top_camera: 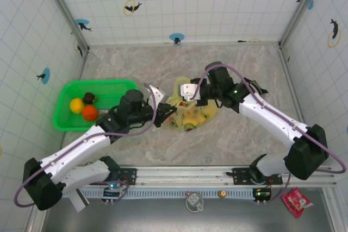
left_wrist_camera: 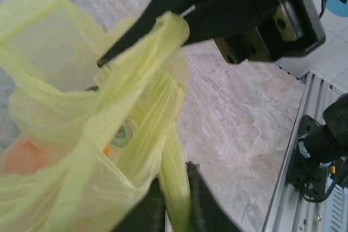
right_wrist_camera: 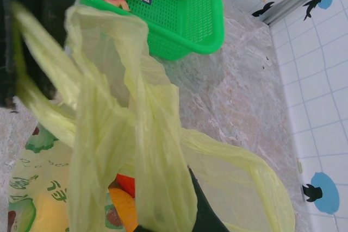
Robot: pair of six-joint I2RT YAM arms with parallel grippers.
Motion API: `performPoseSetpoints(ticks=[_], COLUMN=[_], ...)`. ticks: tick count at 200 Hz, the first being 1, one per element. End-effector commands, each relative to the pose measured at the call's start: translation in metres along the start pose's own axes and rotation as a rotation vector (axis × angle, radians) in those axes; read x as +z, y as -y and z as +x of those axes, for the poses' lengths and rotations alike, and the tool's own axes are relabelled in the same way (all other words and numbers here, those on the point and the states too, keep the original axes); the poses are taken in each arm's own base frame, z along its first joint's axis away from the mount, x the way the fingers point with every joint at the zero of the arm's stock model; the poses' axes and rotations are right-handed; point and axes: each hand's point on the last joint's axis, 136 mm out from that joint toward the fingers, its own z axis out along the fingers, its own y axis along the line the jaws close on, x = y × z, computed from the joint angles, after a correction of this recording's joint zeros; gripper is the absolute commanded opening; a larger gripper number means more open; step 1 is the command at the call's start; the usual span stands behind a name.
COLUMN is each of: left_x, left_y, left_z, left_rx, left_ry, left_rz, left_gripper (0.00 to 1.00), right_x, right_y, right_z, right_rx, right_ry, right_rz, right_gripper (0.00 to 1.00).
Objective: Place the fake fruits into the plastic bag and tie a complex knot
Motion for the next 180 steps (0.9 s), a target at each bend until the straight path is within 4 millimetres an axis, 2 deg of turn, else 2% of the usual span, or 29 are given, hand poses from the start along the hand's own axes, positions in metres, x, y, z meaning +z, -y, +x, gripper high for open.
performPoseSetpoints(ticks=[1, 5, 42, 88, 127, 174, 180], left_x=[-0.009, -0.010, -0.018, -0.021, -0.020, -0.013, -0.013], left_y=[0.009, 0.011, 0.016, 0.004, 0.001, 0.007, 0.007], left_z=[-0.034, -0.037, -0.055, -0.075, -0.084, -0.066, -0.066], left_rx=[0.045, 0.052, 0.087, 0.137, 0.206, 0.305, 0.311], left_ry=[0.088, 0.094, 0.143, 0.175, 0.209, 0.244, 0.256], left_rz=[0.008, 0.015, 0.017, -0.075, -0.098, -0.039, -0.044], left_gripper=[0.02, 0.00, 0.00, 0.00, 0.00, 0.00, 0.08], right_x=[-0.003, -0.002, 0.001, 0.000, 0.000, 0.000, 0.001], right_y=[-0.002, -0.003, -0.012, -0.010, -0.012, -0.015, -0.016], right_z=[-0.005, -0.005, 0.003, 0.003, 0.001, -0.007, -0.007], right_rx=[-0.007, -0.007, -0.015, -0.070, -0.070, -0.052, -0.051], right_ry=[0.018, 0.017, 0.003, 0.015, 0.011, 0.037, 0.037], right_rz=[0.023, 0.022, 0.059, 0.194, 0.156, 0.094, 0.090], right_gripper=[0.00, 0.00, 0.00, 0.00, 0.00, 0.00, 0.00])
